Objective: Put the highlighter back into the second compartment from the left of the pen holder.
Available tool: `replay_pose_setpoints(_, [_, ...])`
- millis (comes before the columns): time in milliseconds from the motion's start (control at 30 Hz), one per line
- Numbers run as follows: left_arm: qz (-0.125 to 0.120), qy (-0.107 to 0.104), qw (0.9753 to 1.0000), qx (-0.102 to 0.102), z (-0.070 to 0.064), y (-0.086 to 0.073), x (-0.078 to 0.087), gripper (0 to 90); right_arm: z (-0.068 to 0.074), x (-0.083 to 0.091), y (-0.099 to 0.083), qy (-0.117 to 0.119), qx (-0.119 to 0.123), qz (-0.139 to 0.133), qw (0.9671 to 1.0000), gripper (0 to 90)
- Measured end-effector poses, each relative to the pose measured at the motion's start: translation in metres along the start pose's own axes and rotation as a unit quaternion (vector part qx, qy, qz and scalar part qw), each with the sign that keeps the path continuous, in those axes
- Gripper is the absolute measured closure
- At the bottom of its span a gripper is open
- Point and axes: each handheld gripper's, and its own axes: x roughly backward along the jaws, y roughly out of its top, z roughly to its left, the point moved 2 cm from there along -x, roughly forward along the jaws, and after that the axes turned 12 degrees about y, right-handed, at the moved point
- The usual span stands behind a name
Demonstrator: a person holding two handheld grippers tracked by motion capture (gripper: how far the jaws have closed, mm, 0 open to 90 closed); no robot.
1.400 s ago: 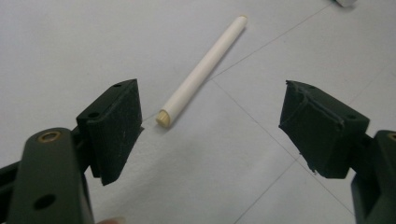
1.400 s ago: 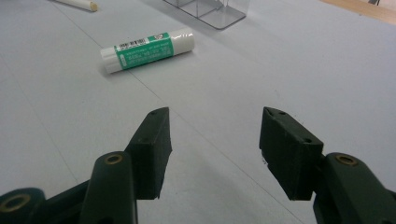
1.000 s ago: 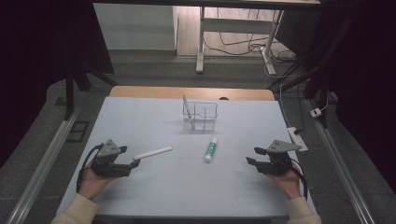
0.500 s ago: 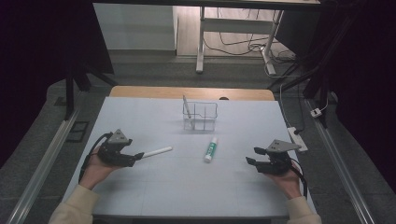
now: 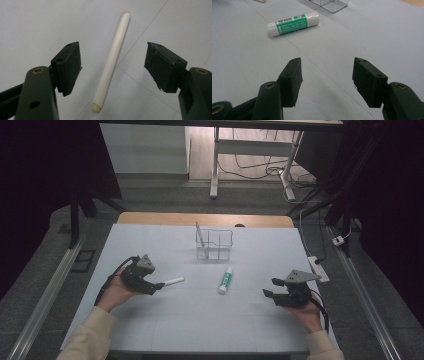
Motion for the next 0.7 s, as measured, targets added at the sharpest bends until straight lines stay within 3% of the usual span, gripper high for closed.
replay_pose_setpoints(700, [0.036, -0.020, 0.9980, -0.048, -0.012, 0.041, -0.038, 33.3, 0.000, -0.003, -0.001, 0.006, -0.003, 0.008, 0.9999, 39.5])
